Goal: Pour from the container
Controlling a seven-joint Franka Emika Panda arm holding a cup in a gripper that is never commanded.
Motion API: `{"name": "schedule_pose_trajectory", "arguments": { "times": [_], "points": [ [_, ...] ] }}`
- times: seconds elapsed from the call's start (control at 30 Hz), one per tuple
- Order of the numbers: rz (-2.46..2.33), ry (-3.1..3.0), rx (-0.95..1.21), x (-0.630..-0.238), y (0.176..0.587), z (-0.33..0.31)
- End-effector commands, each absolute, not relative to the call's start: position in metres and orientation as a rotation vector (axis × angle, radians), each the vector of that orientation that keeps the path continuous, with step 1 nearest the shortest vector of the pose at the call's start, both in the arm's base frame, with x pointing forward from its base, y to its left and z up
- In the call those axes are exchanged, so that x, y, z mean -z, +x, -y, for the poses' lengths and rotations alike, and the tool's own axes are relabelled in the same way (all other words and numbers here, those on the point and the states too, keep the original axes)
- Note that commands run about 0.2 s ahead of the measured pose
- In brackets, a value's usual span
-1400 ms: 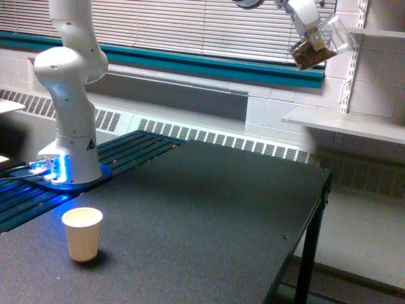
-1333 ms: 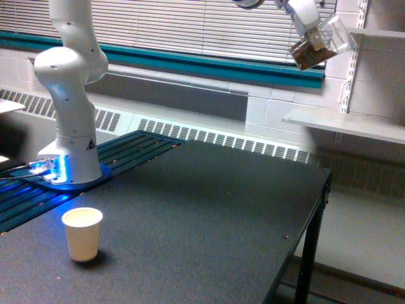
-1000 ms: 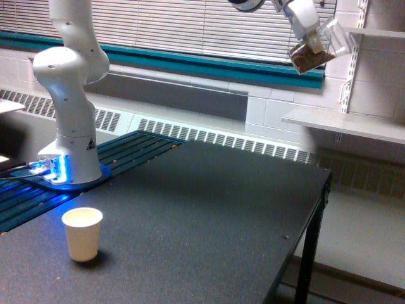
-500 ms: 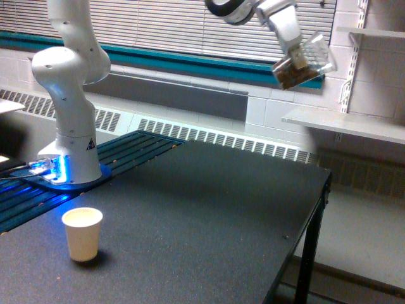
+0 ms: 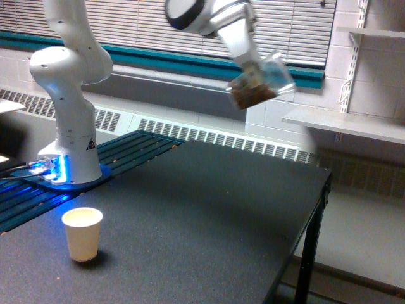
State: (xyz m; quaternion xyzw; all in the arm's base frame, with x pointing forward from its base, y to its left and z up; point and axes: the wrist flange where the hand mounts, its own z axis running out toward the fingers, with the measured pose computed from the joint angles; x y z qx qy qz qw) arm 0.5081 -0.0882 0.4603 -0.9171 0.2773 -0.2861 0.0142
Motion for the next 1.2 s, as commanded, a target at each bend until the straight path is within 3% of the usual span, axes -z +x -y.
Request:
{"name": "schedule_pose_trajectory", "arguments": {
  "times": [0.03, 0.73, 1.2],
  "points": [
    [-0.839, -2.921, 0.908, -0.449, 0.473, 0.133],
    [-0.973, -3.011, 0.748, -0.375, 0.340, 0.212],
    [-1.068, -3.052, 0.664, -0.349, 0.279, 0.240]
  ]
}}
